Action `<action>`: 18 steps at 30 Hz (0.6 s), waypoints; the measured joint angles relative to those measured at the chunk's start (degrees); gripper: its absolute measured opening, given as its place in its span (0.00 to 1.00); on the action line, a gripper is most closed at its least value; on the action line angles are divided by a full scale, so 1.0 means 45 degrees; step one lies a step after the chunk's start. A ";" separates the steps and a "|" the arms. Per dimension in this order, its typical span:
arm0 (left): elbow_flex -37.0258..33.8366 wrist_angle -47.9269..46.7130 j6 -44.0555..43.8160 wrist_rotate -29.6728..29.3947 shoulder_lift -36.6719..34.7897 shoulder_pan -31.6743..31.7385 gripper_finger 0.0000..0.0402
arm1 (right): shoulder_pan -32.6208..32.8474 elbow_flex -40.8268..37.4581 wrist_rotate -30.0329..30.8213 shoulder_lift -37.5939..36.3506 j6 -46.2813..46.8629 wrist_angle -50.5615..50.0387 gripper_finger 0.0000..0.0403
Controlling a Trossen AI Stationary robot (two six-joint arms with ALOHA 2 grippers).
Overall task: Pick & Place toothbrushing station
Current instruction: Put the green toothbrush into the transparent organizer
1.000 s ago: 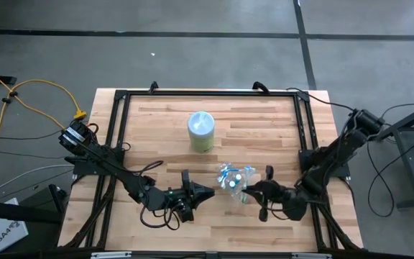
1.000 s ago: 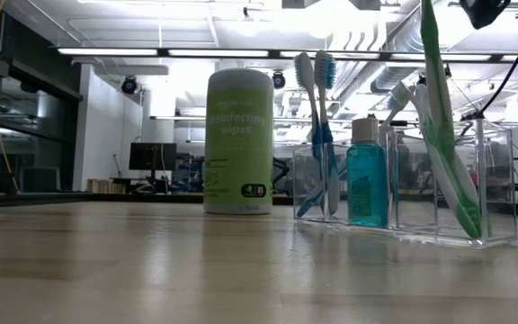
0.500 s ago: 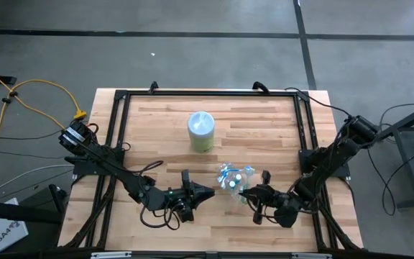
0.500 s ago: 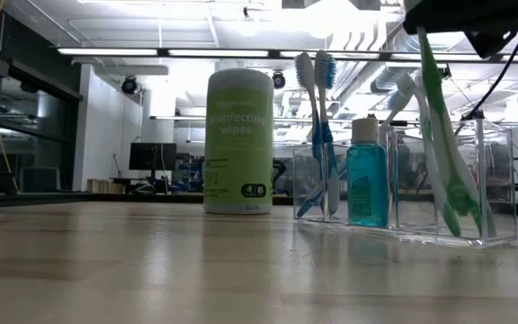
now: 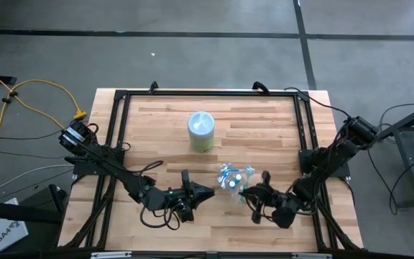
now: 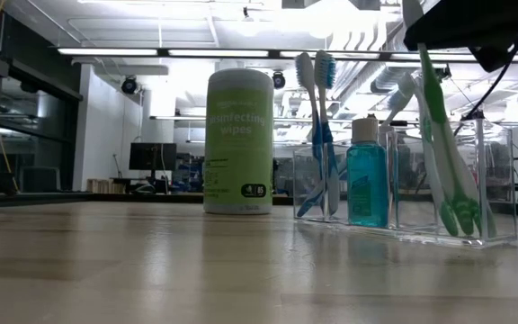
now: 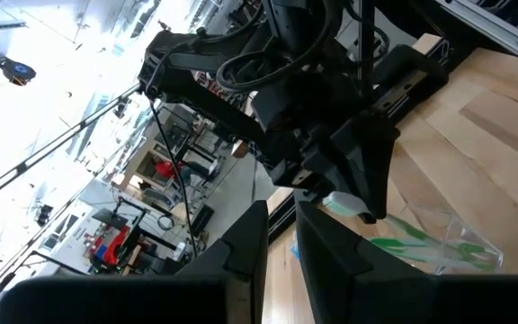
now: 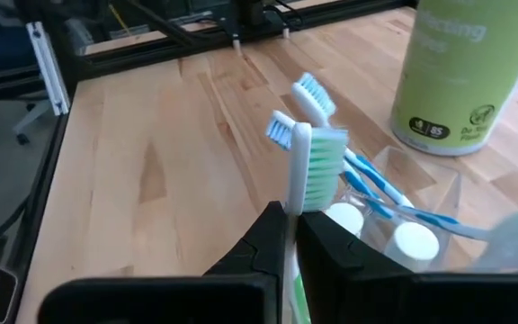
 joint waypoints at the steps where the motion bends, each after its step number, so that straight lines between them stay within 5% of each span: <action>1: 0.0000 0.0000 -0.0007 0.0000 0.0000 0.0000 0.14 | 0.0000 0.0014 0.0014 -0.0014 0.0207 -0.0163 0.03; 13: 0.0000 0.0000 -0.0007 -0.0003 0.0000 0.0000 0.14 | -0.0363 0.0034 0.0260 -0.0035 0.2969 -0.1569 0.04; 18: 0.0000 0.0000 -0.0007 -0.0001 0.0000 0.0000 0.14 | -0.0726 -0.0037 -0.0961 -0.0004 0.3258 -0.2280 0.10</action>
